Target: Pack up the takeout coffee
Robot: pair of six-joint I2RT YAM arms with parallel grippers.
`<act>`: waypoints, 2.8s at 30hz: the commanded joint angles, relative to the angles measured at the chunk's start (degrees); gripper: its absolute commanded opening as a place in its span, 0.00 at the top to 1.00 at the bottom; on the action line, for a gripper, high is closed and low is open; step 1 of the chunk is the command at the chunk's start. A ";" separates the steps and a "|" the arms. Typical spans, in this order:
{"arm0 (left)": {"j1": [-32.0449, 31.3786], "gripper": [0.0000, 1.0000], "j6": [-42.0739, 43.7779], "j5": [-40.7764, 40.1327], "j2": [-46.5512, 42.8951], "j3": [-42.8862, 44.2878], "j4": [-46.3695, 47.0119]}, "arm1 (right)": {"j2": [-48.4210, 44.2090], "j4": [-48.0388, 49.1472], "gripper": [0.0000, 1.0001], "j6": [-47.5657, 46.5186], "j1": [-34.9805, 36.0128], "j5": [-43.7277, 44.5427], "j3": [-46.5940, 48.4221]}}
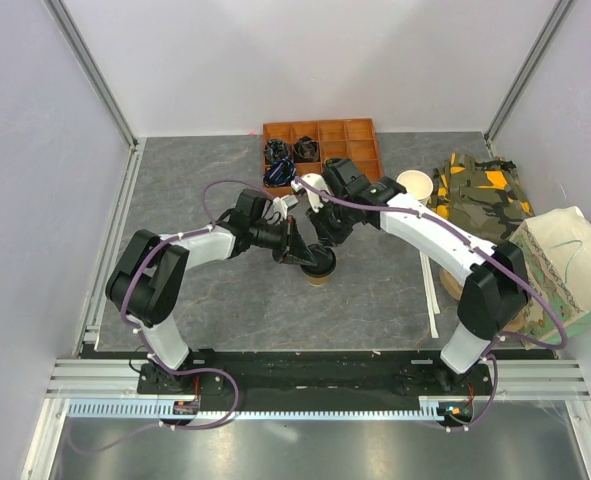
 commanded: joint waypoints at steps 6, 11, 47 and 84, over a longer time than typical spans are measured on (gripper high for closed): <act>0.28 0.92 4.39 -4.95 1.90 -0.41 -3.88 | -2.58 -2.83 0.83 -1.44 -0.18 2.74 3.89; 0.28 0.92 4.30 -4.86 2.26 -0.06 -3.79 | -0.29 0.33 0.84 -2.06 -0.45 3.79 -1.29; 0.04 0.71 26.35 -23.82 -30.78 2.93 -25.83 | -3.20 17.73 0.83 19.82 -9.06 -29.76 -10.87; -18.88 0.78 51.24 -42.30 -19.62 9.26 -26.20 | 2.88 26.43 0.87 27.20 -11.96 -46.12 -14.38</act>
